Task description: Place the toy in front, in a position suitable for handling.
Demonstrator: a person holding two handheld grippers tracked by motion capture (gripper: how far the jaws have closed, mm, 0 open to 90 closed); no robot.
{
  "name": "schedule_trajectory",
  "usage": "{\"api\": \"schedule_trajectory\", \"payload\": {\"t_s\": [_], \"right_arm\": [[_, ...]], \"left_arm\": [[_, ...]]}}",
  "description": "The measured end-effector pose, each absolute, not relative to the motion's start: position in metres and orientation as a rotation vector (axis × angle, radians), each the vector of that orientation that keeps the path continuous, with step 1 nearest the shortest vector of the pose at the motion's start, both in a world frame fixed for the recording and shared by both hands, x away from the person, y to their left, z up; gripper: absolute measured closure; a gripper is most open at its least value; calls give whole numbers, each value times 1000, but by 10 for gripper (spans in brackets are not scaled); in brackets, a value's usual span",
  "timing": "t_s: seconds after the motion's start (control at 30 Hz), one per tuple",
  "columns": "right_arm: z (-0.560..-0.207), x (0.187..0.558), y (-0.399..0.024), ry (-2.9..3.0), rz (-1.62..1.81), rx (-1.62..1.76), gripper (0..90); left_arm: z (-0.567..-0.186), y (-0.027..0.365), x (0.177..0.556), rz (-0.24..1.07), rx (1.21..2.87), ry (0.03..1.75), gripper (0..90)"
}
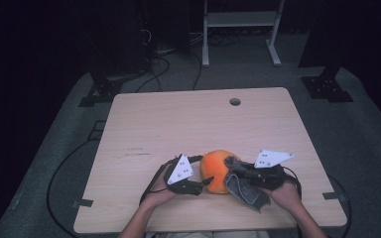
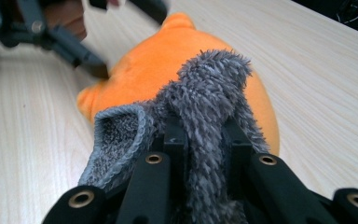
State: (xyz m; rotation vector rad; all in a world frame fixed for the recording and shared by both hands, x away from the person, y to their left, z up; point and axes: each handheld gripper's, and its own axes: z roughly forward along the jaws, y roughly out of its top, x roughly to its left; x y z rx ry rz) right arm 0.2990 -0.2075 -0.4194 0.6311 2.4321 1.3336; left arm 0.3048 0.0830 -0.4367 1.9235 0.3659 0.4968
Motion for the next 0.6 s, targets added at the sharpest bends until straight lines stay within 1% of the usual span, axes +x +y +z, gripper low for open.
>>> {"api": "schedule_trajectory", "payload": {"t_s": [0.07,0.1,0.13,0.23,0.3,0.43,0.53,0.57,0.6], "right_arm": [[-420,296,-206,2442,1316,613,754],[-419,295,-205,2450,1310,605,755],[-419,295,-205,2450,1310,605,755],[-413,291,-202,2438,1333,561,755],[-405,287,-190,2435,1422,487,754],[-405,290,-184,2459,1383,463,756],[-408,298,-195,2442,1392,535,755],[-410,306,-206,2427,1387,605,754],[-410,306,-206,2427,1387,605,754]], "left_arm": [[-439,79,308,485,1965,417,200],[-441,78,309,458,1967,424,238],[-442,78,309,449,1969,419,238],[-442,76,306,454,1985,379,298],[-442,73,303,449,1994,337,320],[-442,74,300,454,2013,297,331],[-443,76,301,434,2006,306,336],[-443,76,301,432,2005,306,335],[-443,76,301,431,2005,305,335]]}}
